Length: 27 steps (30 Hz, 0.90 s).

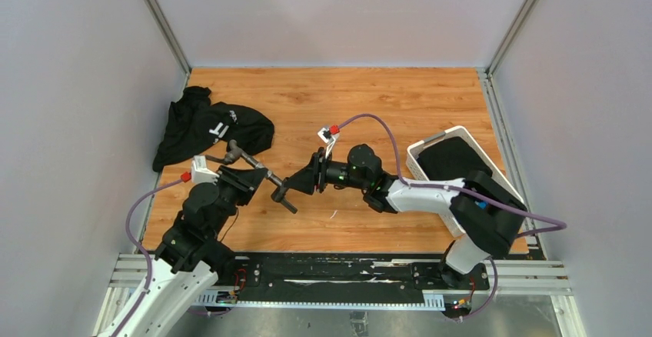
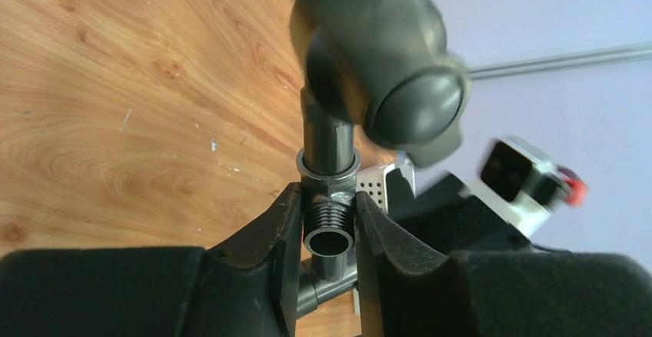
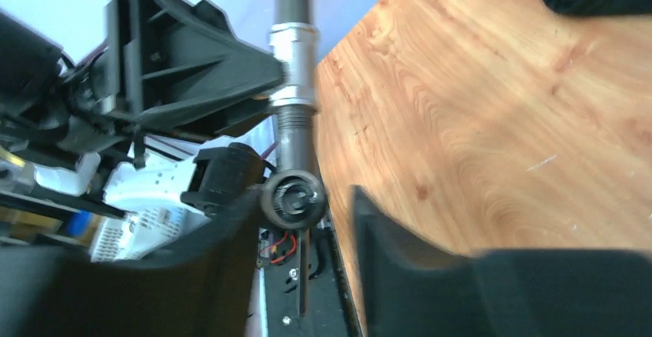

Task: Install the water faucets
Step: Screw the water faucet onto the adaptor.

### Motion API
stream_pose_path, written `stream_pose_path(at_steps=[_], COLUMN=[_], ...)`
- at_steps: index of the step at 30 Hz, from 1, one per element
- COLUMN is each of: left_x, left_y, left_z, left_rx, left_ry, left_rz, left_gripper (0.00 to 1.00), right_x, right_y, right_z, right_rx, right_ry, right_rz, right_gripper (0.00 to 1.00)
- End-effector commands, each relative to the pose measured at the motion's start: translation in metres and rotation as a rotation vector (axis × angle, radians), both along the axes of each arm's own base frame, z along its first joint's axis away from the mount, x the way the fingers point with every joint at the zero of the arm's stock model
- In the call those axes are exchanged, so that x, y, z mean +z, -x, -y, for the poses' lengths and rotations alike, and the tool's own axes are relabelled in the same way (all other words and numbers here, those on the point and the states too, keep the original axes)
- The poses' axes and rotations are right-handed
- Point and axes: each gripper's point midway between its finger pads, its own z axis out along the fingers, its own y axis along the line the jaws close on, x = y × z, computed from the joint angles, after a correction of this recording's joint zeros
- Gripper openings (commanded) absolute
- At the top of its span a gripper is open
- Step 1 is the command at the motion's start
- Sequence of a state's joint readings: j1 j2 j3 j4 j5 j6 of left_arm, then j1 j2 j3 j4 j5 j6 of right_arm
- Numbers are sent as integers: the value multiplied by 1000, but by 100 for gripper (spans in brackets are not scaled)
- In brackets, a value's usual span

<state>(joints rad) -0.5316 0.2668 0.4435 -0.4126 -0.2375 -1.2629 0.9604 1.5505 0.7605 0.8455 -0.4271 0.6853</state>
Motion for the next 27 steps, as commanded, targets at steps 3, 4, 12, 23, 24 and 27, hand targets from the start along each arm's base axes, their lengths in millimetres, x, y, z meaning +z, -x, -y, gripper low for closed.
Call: stream_pose_path(at_steps=[3, 4, 12, 23, 24, 27], left_x=[44, 44, 44, 39, 39, 38], left_y=[2, 2, 5, 2, 2, 1], left_z=[4, 4, -3, -2, -2, -2], left_rx=[-25, -22, 2, 8, 6, 7], left_ry=[83, 83, 66, 55, 55, 53], left_rz=[136, 137, 113, 87, 86, 83], left_gripper=[0, 0, 0, 0, 0, 0], right_x=[4, -1, 13, 28, 23, 15], right_y=[-5, -8, -19, 53, 58, 67], right_z=[0, 5, 55, 40, 38, 29], right_rx=[43, 12, -242, -215, -206, -231], right_ry=[-96, -66, 315, 717, 733, 738], right_rz=[-243, -236, 316, 1520, 1602, 1788], right_gripper=[67, 71, 84, 88, 88, 94])
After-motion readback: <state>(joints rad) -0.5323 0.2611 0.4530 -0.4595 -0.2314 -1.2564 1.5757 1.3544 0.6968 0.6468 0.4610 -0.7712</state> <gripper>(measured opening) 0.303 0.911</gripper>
